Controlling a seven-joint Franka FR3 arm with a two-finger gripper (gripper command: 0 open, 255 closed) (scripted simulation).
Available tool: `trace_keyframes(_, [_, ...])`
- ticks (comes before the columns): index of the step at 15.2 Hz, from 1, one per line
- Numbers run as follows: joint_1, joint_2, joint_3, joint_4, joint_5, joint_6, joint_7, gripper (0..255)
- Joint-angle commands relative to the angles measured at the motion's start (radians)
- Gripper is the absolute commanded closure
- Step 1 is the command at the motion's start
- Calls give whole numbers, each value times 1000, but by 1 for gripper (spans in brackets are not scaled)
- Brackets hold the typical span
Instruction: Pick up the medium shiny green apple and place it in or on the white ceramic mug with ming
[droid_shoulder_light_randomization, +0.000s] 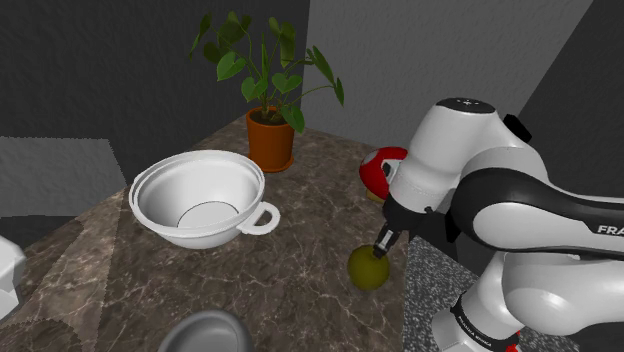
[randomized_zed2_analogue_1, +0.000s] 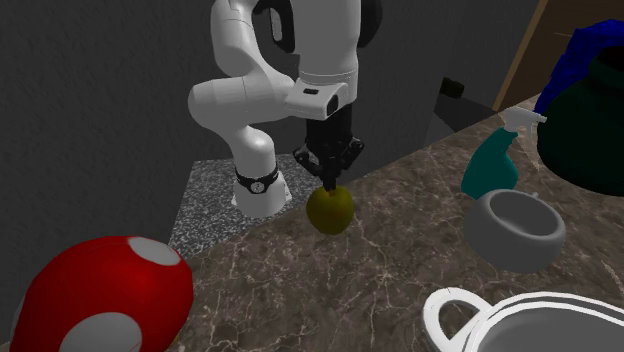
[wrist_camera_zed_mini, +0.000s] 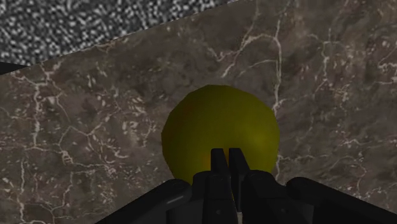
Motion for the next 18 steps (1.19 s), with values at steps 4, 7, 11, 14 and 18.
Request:
trace_keyframes(4, [-14,-12,-26,59,-27,-70,1,255])
trace_keyframes(7, [-20,-15,-39,97,-42,-111,3,255])
trace_keyframes(11, [-29,-15,-56,149,-59,-162,5,255])
trace_keyframes(14, [-35,-11,-68,190,-71,-199,7,255])
trace_keyframes(18, [-43,-3,-82,246,-86,-247,10,255])
